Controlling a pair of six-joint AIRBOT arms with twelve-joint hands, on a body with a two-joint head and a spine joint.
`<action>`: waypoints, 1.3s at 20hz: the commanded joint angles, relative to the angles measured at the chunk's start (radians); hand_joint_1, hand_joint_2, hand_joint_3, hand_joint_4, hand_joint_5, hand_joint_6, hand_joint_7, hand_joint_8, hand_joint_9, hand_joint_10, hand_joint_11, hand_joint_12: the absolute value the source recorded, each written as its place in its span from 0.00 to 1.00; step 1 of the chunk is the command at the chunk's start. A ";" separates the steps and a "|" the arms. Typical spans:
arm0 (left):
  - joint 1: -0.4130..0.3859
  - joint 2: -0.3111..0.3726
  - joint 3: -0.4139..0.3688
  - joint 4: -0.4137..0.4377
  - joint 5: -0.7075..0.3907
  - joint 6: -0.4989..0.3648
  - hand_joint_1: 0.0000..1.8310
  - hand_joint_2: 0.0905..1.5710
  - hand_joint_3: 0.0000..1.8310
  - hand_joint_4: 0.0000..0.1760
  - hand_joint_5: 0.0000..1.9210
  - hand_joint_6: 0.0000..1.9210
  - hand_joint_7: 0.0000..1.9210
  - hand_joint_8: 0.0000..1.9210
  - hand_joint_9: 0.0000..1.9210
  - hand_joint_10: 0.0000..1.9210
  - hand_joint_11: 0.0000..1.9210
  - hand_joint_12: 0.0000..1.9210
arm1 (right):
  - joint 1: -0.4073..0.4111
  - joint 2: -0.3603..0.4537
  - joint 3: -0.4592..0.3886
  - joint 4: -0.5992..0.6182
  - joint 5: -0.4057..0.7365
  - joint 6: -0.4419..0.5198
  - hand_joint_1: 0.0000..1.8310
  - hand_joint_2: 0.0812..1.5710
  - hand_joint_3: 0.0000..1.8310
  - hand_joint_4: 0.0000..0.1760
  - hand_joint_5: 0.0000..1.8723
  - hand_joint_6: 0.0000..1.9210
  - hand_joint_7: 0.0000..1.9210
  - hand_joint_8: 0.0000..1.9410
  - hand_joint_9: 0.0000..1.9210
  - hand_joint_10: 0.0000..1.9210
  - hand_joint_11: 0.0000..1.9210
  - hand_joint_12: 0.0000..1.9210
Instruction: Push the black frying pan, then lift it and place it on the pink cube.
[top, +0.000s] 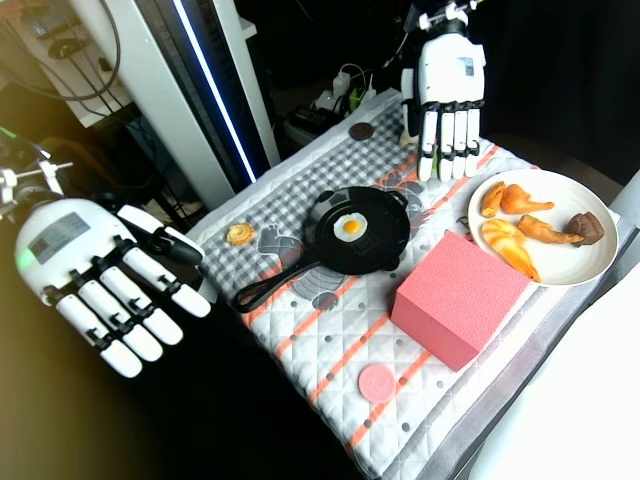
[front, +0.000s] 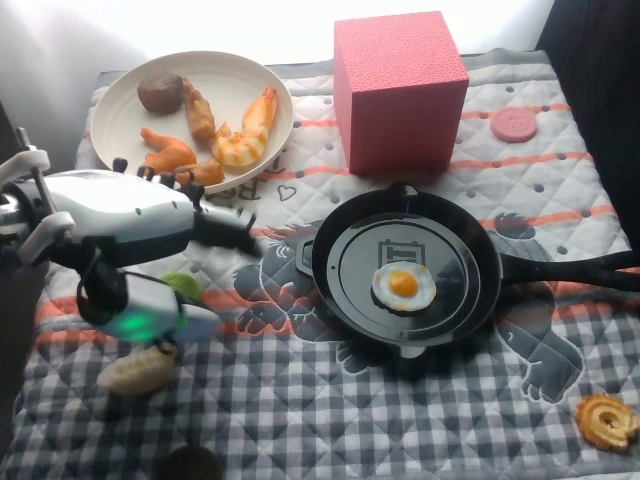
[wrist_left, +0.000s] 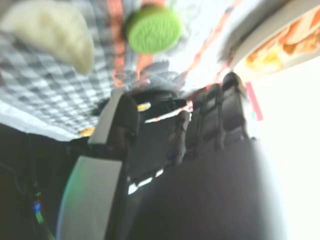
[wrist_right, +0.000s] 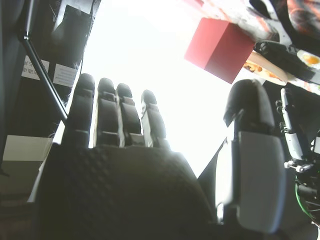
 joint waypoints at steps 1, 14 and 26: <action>-0.019 0.001 0.009 0.002 -0.042 -0.002 0.23 0.85 0.00 0.10 0.20 0.15 0.24 0.06 0.18 0.20 0.00 0.67 | 0.007 0.000 0.010 0.000 0.126 0.009 0.16 0.79 0.01 0.17 0.00 0.00 0.00 0.00 0.00 0.00 0.00 0.00; -0.032 -0.097 0.062 0.048 -0.013 -0.001 0.26 0.82 0.00 0.17 0.25 0.05 0.25 0.00 0.20 0.08 0.00 0.62 | 0.002 -0.002 0.013 0.000 0.126 0.028 0.16 0.80 0.00 0.28 0.00 0.00 0.00 0.00 0.00 0.00 0.00 0.00; -0.069 -0.175 0.069 0.108 -0.086 -0.001 0.27 0.82 0.00 0.15 0.26 0.04 0.24 0.00 0.20 0.08 0.00 0.62 | -0.001 -0.005 0.014 0.001 0.126 0.034 0.15 0.79 0.00 0.27 0.00 0.00 0.00 0.00 0.00 0.00 0.00 0.01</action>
